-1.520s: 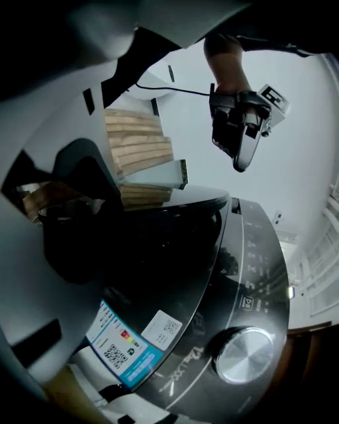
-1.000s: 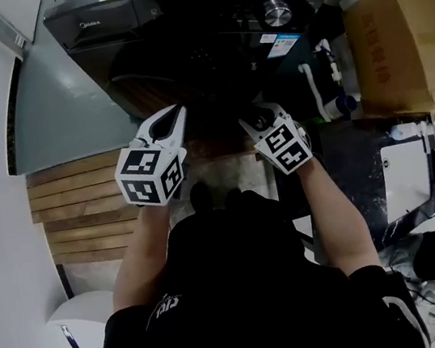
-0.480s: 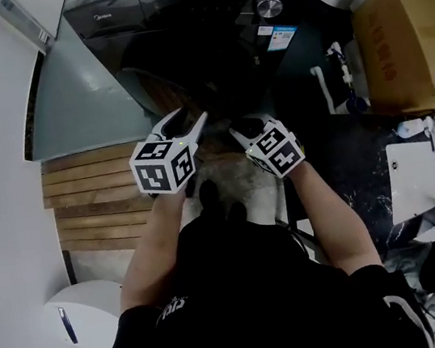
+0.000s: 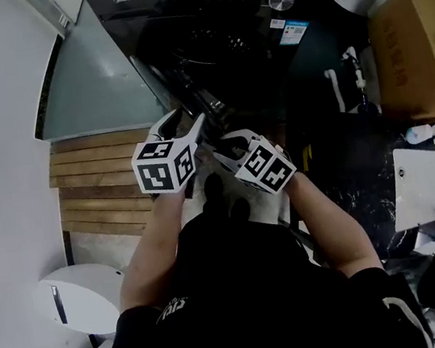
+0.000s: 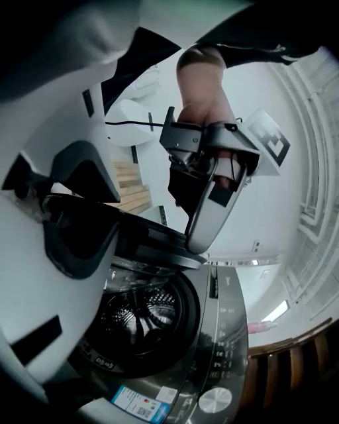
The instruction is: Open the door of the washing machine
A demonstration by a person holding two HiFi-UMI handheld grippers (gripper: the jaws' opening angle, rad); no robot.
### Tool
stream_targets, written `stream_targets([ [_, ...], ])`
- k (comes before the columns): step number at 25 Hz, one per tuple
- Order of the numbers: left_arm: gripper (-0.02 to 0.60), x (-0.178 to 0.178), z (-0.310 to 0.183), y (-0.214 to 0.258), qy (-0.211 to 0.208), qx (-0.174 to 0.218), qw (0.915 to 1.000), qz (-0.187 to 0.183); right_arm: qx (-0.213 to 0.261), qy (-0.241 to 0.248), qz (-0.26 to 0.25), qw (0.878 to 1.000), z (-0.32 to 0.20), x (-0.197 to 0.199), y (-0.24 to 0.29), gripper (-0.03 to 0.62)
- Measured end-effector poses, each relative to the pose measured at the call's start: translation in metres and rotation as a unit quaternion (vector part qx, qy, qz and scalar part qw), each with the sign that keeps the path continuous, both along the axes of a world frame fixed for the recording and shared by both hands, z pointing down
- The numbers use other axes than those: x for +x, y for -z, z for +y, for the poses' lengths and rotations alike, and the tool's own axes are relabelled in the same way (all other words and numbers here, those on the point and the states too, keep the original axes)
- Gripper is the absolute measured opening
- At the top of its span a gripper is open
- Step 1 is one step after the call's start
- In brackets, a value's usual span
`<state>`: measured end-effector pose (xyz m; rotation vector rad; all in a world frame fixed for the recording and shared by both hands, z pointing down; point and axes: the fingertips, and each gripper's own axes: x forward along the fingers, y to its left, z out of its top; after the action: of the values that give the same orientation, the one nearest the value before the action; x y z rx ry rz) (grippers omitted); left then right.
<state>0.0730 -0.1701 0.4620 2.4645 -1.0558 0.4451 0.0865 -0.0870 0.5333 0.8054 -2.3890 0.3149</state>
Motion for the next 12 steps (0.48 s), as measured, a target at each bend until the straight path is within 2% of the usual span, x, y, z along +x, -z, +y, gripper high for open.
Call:
stream_targets([
  [3,0.227,-0.015,0.004,-0.005,0.017,-0.004,0.9996,-0.021,0.007,0.034,-0.012,0.999,0.014,-0.011,0.003,0.053],
  [6,0.229,-0.031,0.008,-0.01,0.031,0.003,0.9981,-0.053,0.012,0.044,-0.016,0.999,0.022,-0.016,0.005,0.034],
  [12,0.227,-0.056,0.014,-0.013,0.046,0.001,0.9971,-0.06,0.002,0.017,-0.042,0.999,0.028,-0.008,0.008,0.032],
])
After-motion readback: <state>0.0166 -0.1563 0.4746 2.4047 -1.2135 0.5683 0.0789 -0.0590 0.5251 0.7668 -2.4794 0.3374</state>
